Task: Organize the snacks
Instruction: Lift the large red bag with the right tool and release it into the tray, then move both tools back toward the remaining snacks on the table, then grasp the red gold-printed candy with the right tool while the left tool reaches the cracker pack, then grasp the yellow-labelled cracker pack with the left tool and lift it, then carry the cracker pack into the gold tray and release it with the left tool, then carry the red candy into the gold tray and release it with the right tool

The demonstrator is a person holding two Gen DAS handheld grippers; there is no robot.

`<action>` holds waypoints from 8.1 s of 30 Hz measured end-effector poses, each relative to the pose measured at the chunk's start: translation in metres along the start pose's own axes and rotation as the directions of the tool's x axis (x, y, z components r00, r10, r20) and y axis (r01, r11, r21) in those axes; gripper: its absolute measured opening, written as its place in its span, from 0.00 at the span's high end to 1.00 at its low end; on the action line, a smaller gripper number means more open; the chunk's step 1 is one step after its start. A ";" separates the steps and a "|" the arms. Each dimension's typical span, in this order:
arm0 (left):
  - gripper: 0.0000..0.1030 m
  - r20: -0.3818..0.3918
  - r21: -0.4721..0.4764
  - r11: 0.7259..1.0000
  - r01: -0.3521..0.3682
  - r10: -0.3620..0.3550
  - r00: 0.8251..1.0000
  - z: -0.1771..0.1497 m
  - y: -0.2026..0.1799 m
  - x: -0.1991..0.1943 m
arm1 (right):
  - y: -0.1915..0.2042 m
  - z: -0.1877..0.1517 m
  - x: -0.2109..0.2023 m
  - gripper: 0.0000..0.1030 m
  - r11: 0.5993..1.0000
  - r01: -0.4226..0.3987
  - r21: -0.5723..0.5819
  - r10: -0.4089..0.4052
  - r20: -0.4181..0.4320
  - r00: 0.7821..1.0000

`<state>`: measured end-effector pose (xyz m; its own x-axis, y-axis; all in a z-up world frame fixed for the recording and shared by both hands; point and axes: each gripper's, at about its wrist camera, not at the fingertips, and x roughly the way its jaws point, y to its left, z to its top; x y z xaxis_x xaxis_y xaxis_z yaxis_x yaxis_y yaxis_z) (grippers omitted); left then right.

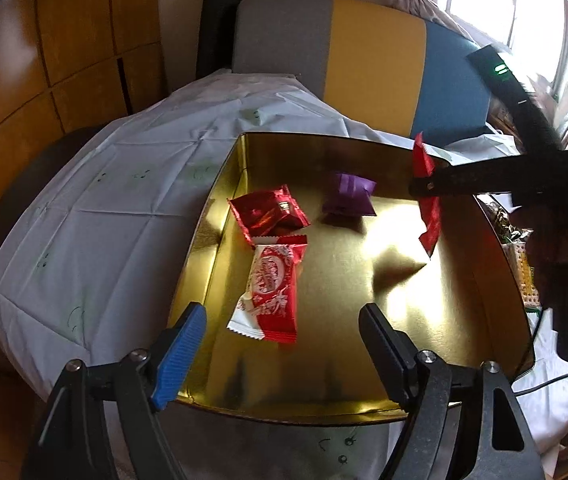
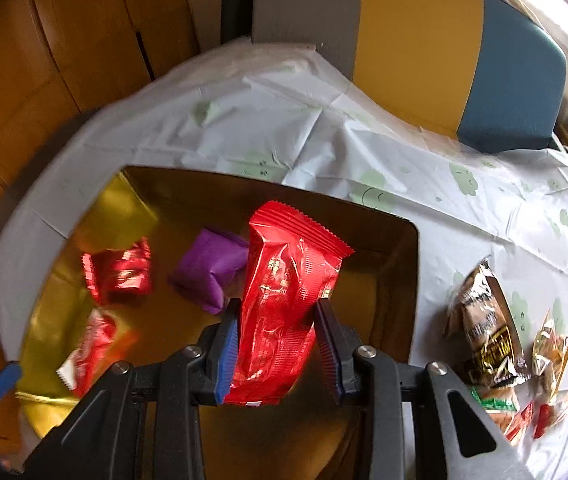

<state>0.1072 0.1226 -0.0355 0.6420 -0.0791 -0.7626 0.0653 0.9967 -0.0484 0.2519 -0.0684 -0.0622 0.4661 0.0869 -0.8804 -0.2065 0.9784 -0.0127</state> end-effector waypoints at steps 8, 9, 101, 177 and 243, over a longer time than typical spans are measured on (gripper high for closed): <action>0.23 0.001 -0.008 1.000 -0.005 0.005 1.000 -0.003 0.003 -0.003 | -0.018 0.008 0.004 0.61 0.992 -0.033 0.121 0.034 -0.006 0.999; 0.23 0.000 -0.009 1.000 -0.005 0.005 1.000 -0.004 0.002 -0.003 | -0.021 0.005 -0.002 0.61 0.989 -0.061 0.136 0.059 0.014 0.998; 0.12 -0.164 0.339 0.900 0.273 -0.229 0.960 0.023 -0.296 0.041 | -0.255 -0.219 -0.063 0.78 0.845 0.002 0.534 -0.168 0.264 0.950; 0.52 -0.219 -0.084 0.991 0.102 -0.119 0.969 0.053 -0.065 0.095 | -0.260 -0.225 -0.063 0.78 0.840 -0.034 0.541 -0.150 0.292 0.944; 0.32 -0.063 0.027 1.000 0.006 -0.005 0.998 0.009 -0.039 0.024 | -0.064 -0.128 -0.098 0.78 0.964 -0.203 0.170 0.145 0.304 0.942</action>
<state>0.1272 0.0820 -0.0461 0.5925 -0.0825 -0.8014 0.0900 0.9953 -0.0360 0.1089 -0.1635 -0.0356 0.6702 0.2804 -0.6871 -0.1478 0.9577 0.2468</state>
